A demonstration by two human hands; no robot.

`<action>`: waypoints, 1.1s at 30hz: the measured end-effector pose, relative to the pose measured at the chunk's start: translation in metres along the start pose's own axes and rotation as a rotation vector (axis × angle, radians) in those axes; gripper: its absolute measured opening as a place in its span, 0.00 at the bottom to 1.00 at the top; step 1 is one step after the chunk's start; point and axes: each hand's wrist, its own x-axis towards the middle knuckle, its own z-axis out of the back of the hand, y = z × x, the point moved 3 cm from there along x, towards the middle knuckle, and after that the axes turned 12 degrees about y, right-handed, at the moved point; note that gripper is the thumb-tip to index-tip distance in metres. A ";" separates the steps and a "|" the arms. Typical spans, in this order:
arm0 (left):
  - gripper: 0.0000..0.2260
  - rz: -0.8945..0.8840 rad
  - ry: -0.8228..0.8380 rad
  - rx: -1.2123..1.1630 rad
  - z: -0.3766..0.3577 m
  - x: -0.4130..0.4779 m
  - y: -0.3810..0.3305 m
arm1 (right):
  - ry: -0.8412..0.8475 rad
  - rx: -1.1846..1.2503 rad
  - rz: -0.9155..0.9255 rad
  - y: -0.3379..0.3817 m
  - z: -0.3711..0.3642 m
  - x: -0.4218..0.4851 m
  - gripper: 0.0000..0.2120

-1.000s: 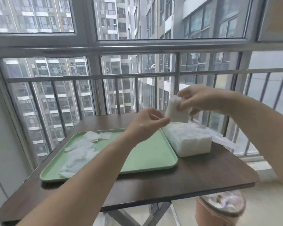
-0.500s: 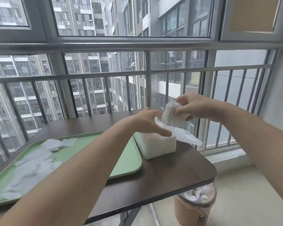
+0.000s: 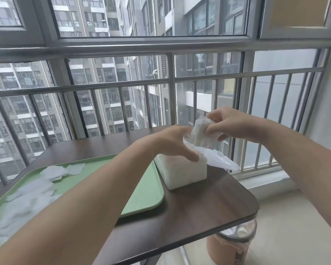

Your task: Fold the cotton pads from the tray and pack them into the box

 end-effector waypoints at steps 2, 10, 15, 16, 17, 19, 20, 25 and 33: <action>0.39 0.006 0.036 0.043 0.002 -0.001 -0.006 | -0.005 0.004 -0.002 -0.002 0.002 0.001 0.07; 0.31 0.069 0.205 0.225 0.009 0.008 -0.028 | -0.015 0.024 0.011 -0.002 0.008 0.000 0.07; 0.22 -0.004 0.250 0.180 0.004 0.014 -0.031 | 0.001 0.091 0.034 -0.003 0.012 -0.001 0.09; 0.22 -0.013 0.247 0.179 0.003 0.015 -0.031 | 0.005 0.095 0.040 -0.004 0.012 0.000 0.09; 0.22 -0.014 0.243 0.183 0.002 0.018 -0.030 | 0.007 0.096 0.044 -0.005 0.012 0.000 0.09; 0.21 -0.029 0.217 0.161 0.002 0.021 -0.029 | 0.009 0.093 0.049 -0.008 0.011 0.001 0.08; 0.20 -0.036 0.197 0.146 0.003 0.021 -0.029 | 0.010 0.097 0.051 -0.009 0.011 0.002 0.08; 0.14 -0.060 0.197 0.071 0.005 0.024 -0.028 | 0.006 0.100 0.064 -0.012 0.011 0.003 0.08; 0.28 0.032 0.215 0.261 0.003 0.032 -0.023 | 0.005 0.119 0.059 -0.019 0.013 0.001 0.09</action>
